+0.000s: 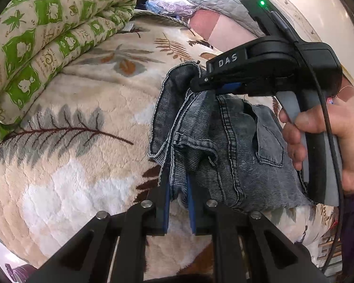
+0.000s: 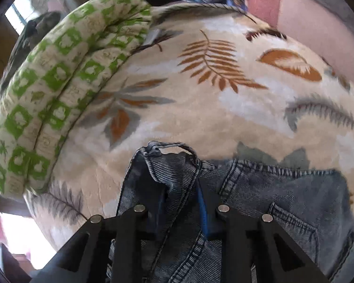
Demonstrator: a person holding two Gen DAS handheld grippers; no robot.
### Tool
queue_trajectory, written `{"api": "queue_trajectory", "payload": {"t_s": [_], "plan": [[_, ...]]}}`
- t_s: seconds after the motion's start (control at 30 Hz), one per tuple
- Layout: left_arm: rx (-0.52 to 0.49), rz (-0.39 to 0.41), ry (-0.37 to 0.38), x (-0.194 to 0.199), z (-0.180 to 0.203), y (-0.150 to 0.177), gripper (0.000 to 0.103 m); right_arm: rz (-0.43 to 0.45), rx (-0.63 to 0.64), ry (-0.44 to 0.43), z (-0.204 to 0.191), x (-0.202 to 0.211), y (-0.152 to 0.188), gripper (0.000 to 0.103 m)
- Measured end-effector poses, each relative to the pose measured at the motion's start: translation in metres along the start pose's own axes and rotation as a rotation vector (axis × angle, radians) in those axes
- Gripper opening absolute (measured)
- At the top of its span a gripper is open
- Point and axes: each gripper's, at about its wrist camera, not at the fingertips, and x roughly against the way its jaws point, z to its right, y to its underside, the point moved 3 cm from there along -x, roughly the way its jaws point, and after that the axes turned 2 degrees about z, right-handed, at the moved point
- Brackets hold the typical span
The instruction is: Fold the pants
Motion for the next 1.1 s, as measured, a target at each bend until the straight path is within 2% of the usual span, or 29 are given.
{"api": "queue_trajectory", "payload": {"t_s": [0.07,0.3,0.43,0.53,0.83,1.1], "plan": [[0.000,0.000,0.001,0.001,0.000,0.000,0.013,0.012,-0.002,0.004,-0.002,0.001,0.001,0.022],[-0.005,0.021,0.009,0.011,0.006,-0.004,0.013,0.073,-0.126,-0.115,0.016,0.022,0.003,0.010],[-0.011,0.030,0.052,0.020,0.019,-0.005,0.013,0.112,-0.125,-0.060,0.022,0.037,0.009,0.010],[-0.001,0.025,0.093,0.024,0.030,-0.005,0.013,0.147,-0.148,-0.064,0.031,0.046,0.014,0.010],[-0.099,0.032,0.115,0.031,0.084,0.001,0.013,0.295,-0.276,-0.103,0.083,0.099,0.036,0.010],[-0.234,0.024,0.132,0.031,0.159,0.017,0.009,0.445,-0.403,-0.136,0.149,0.162,0.074,0.010]]}}
